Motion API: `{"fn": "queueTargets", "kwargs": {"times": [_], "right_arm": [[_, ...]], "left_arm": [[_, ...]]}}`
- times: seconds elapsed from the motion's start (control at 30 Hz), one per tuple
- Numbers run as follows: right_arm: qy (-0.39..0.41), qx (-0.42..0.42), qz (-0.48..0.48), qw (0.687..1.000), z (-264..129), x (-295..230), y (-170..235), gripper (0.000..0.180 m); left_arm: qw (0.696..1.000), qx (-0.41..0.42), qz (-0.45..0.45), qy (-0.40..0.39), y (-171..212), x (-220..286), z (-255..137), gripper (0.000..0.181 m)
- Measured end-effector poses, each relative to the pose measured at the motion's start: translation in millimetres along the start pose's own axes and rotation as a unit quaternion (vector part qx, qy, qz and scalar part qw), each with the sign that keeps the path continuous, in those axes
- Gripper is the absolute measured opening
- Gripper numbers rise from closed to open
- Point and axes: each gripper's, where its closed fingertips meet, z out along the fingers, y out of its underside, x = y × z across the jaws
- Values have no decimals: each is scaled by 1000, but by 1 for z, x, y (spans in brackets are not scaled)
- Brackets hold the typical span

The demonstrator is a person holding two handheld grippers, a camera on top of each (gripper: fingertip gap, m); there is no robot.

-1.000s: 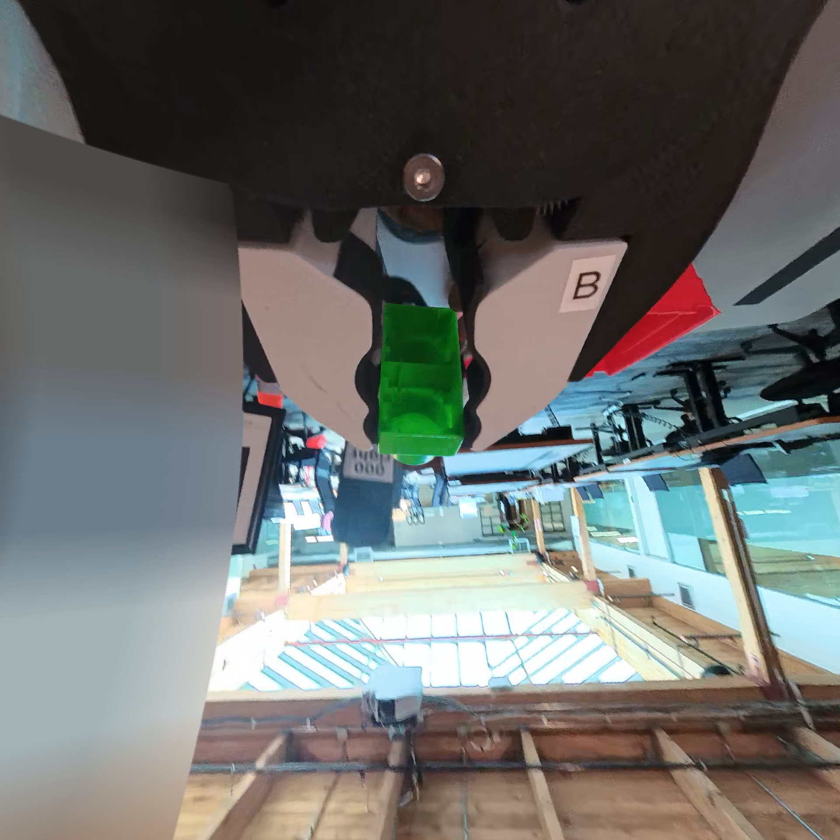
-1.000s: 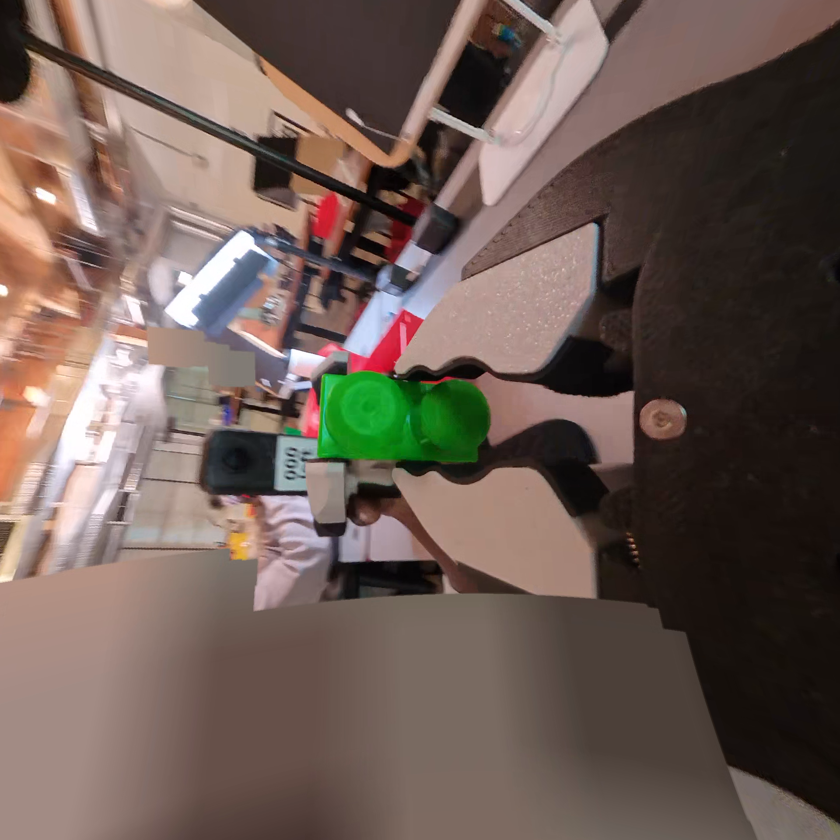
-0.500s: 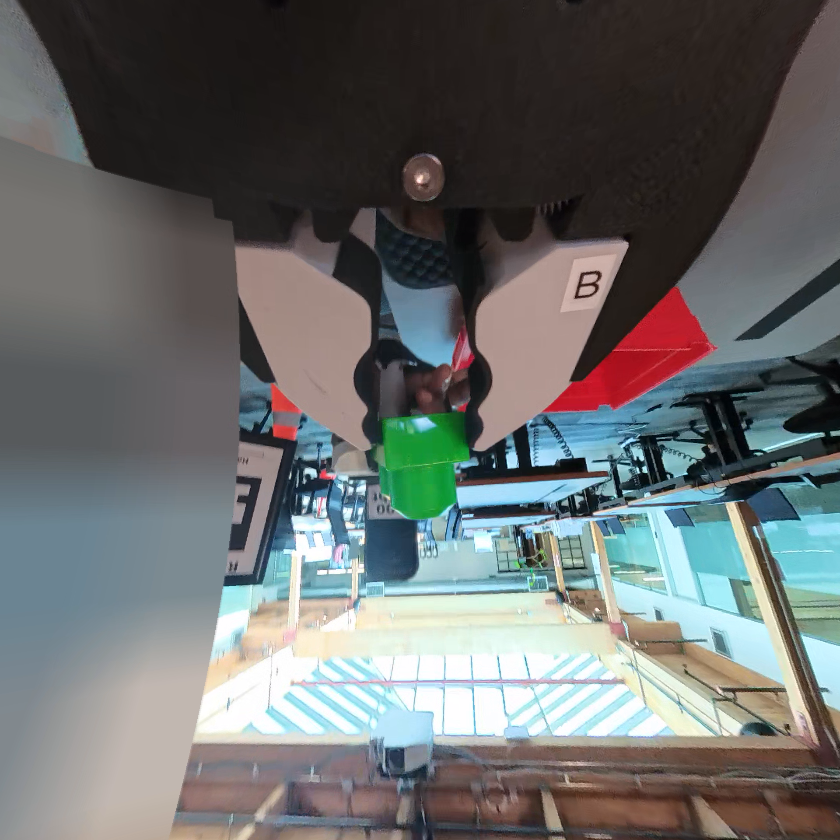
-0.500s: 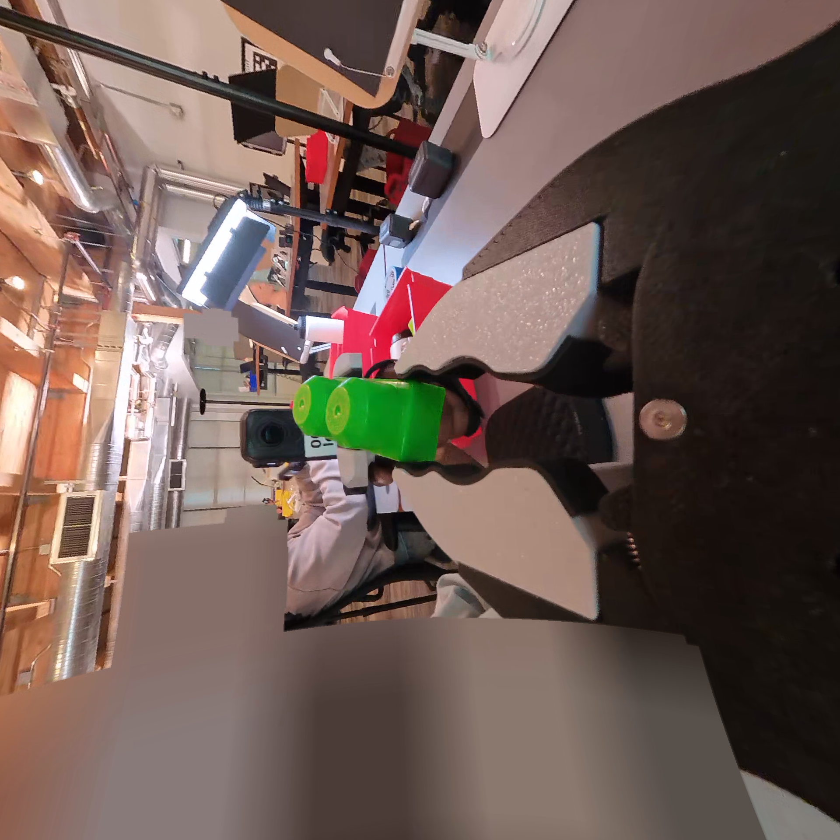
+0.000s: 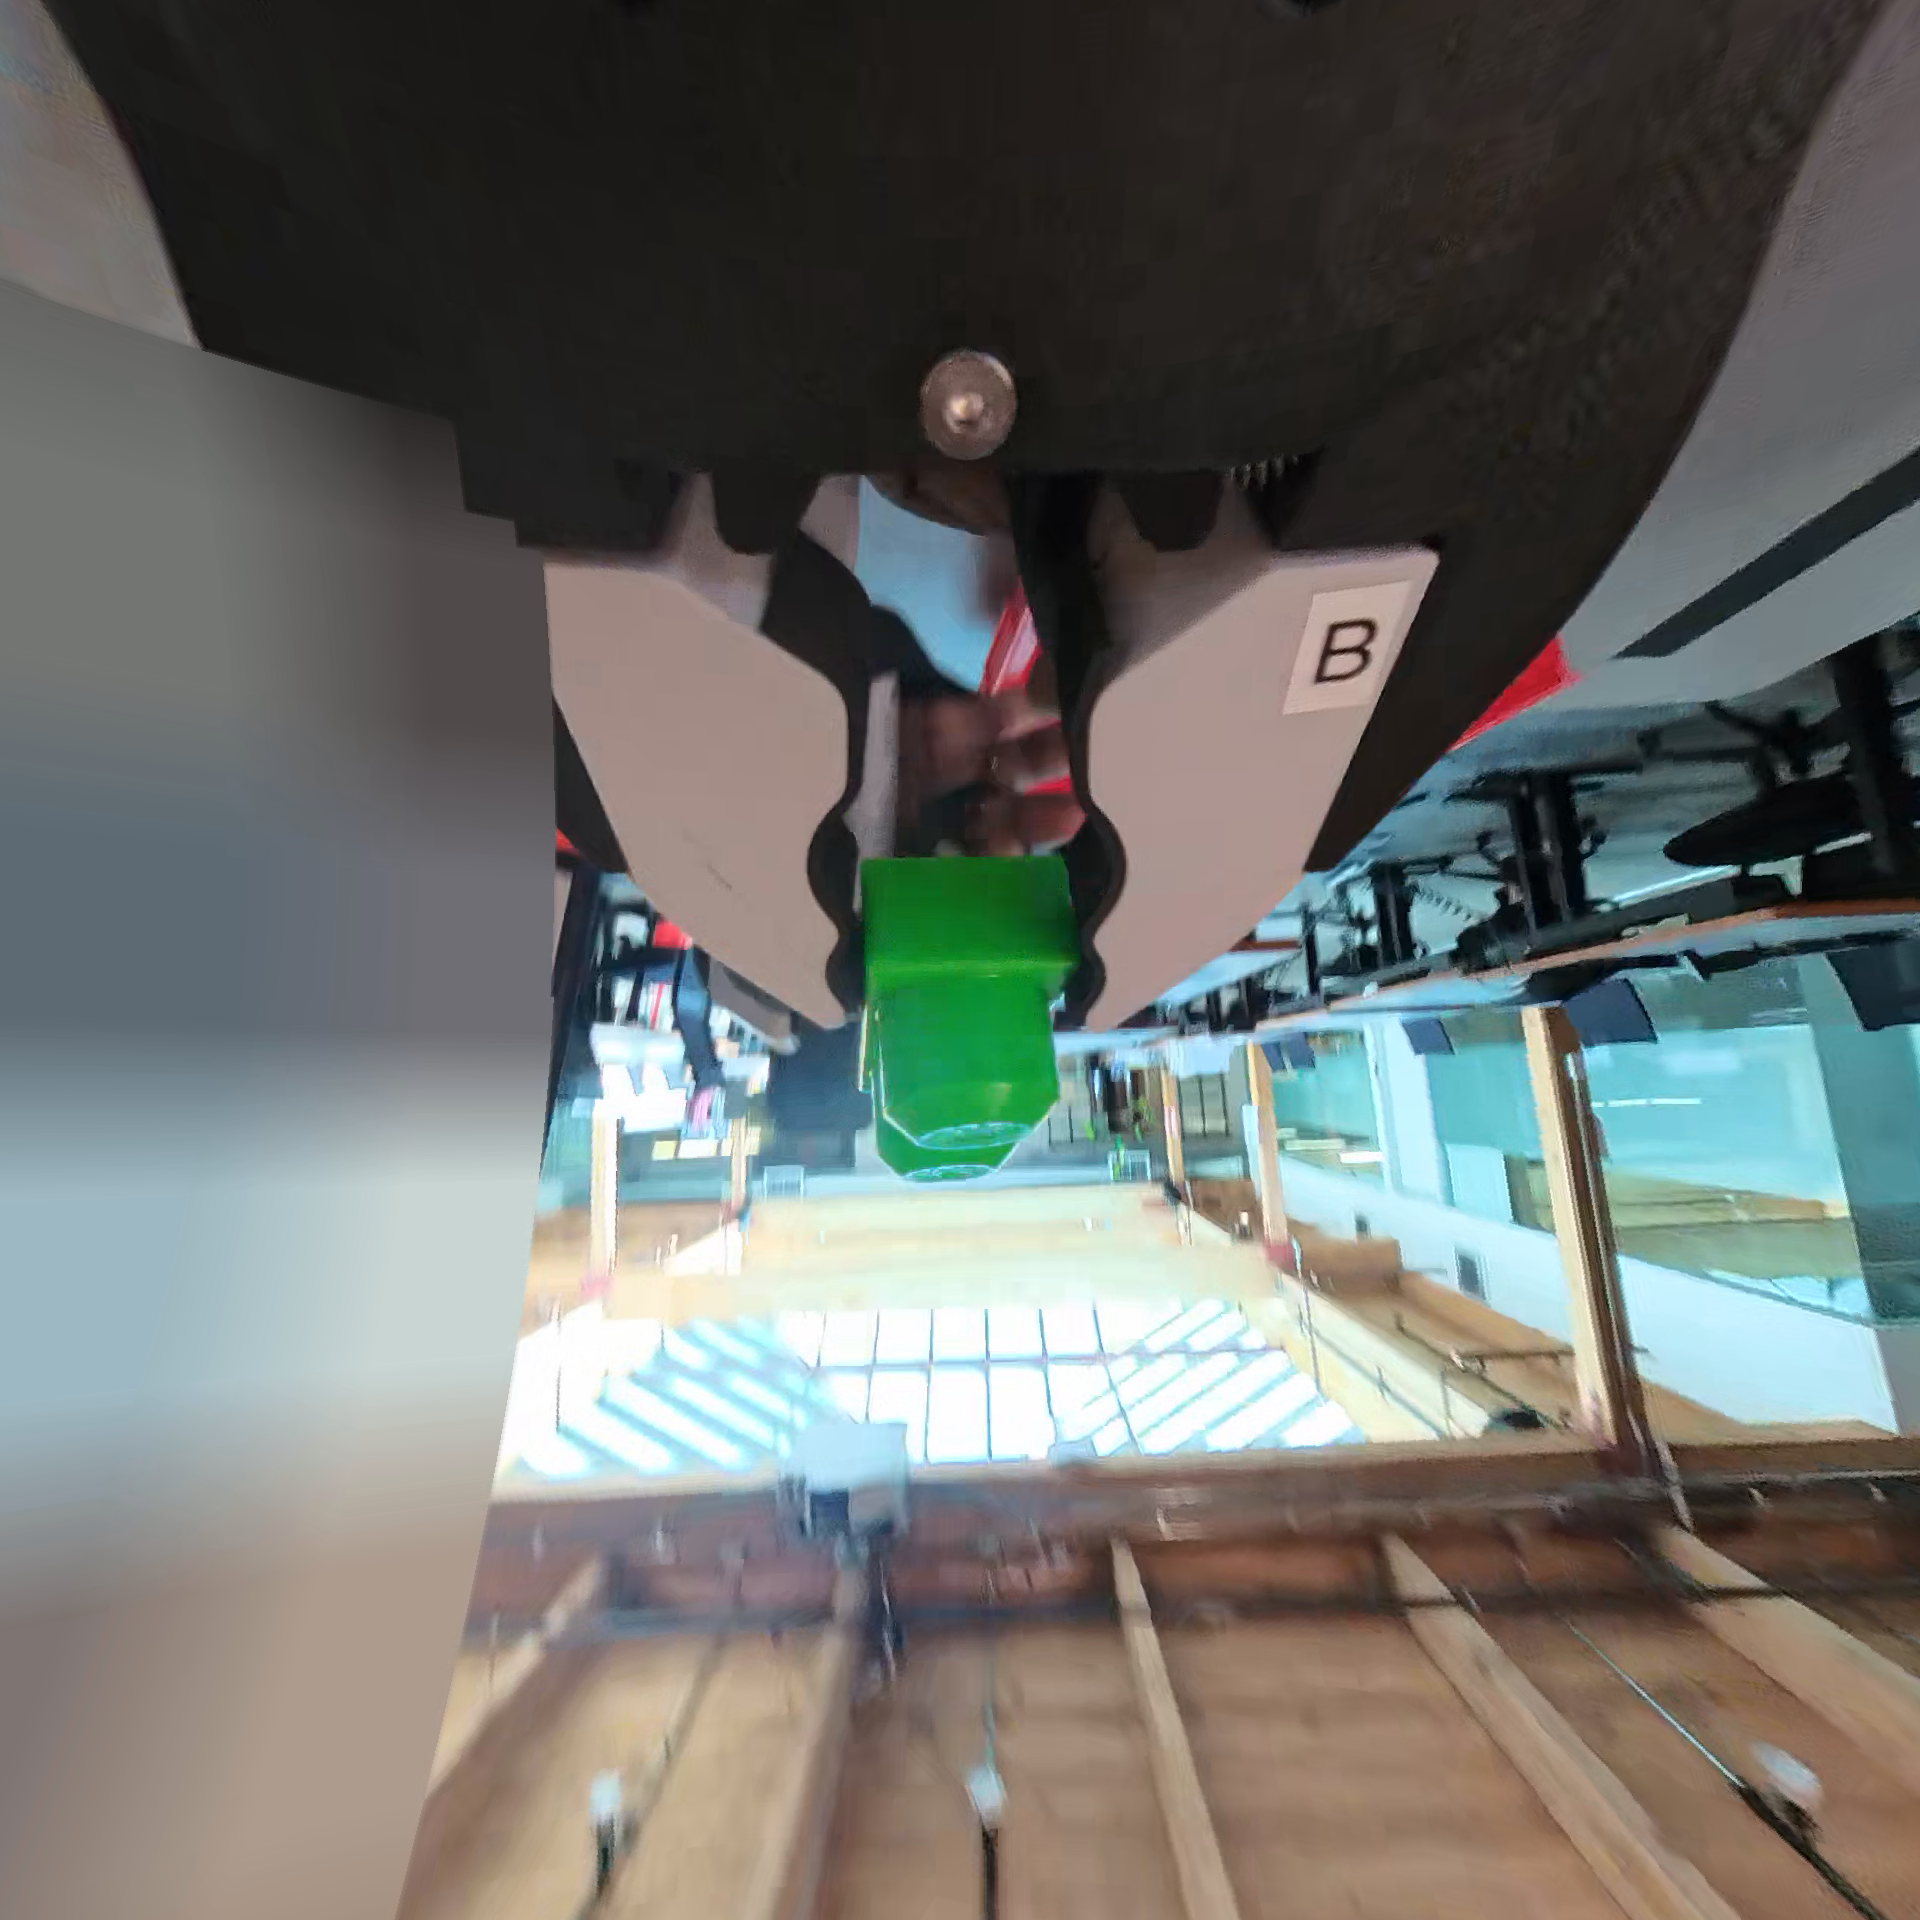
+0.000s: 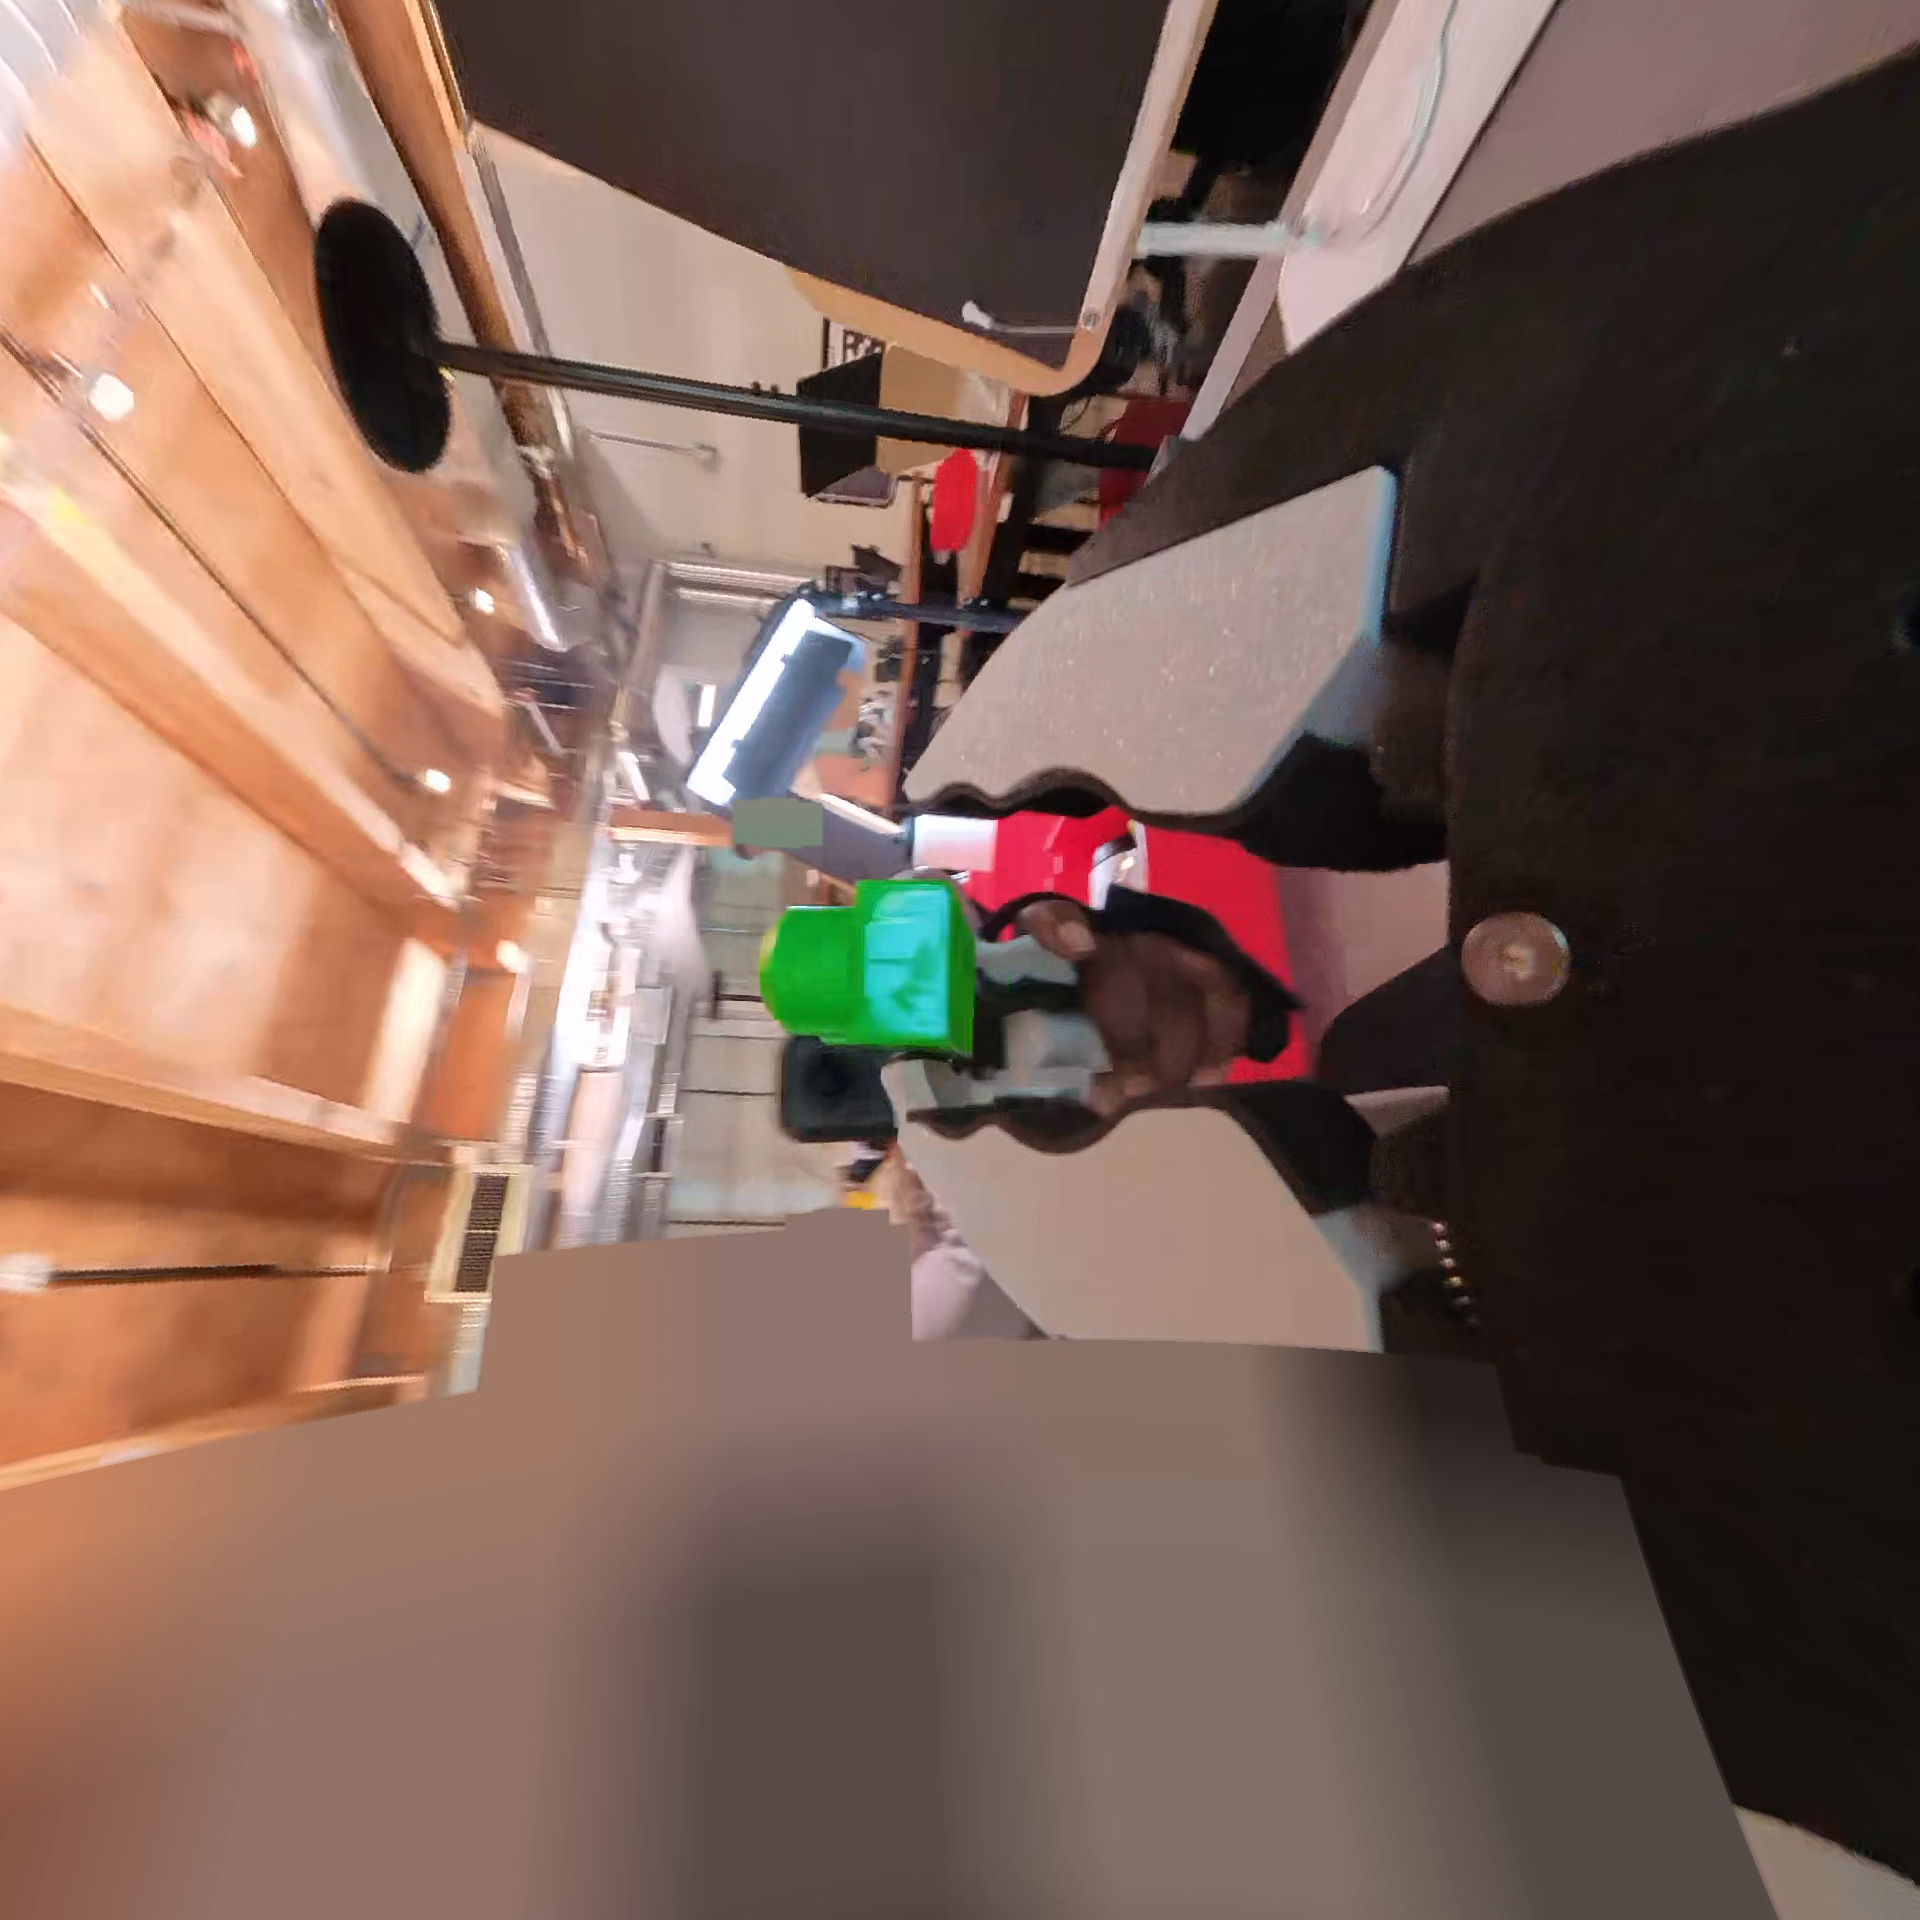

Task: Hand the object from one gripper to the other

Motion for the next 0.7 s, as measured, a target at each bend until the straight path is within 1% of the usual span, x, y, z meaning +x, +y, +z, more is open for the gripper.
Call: {"fn": "queueTargets", "kwargs": {"times": [0.03, 0.1, 0.17, 0.23, 0.27, 0.4, 0.47, 0.53, 0.6, 0.67, 0.7], "right_arm": [[0, 16, 22, 1000, 2, 2, 0, 56], [-1, 26, 53, 998, 7, 5, 5, 60], [5, 26, 60, 998, 10, 7, 11, 57], [24, 28, 56, 998, 10, 12, 11, 35], [19, 20, 58, 998, 9, 11, 11, 35], [-2, -36, 63, 997, 2, 6, 12, 34], [-12, -62, 59, 996, -1, 2, 13, 34], [-15, -66, 47, 997, -2, -2, 11, 34], [-9, -31, 35, 999, 0, -3, 3, 35], [18, 18, 30, 999, 3, 4, -3, 36], [26, 28, 32, 999, 5, 6, -1, 41]], "left_arm": [[1000, 21, -22, -4, -2, -3, 2, 38], [998, 41, -51, -17, 2, -8, 6, 38], [997, 36, -61, -20, 10, -9, 11, 38], [997, 30, -66, -14, 14, -7, 14, 38], [998, 22, -66, -9, 15, -6, 14, 37], [996, -78, -30, 29, 34, 4, 9, 42], [993, -113, -12, 43, 41, 10, 6, 38], [993, -106, -5, 46, 39, 13, 8, 38], [996, -76, -18, 45, 33, 14, 12, 38], [999, -41, -22, 21, 28, 9, 17, 37], [999, -28, -26, 14, 28, 8, 19, 37]]}}
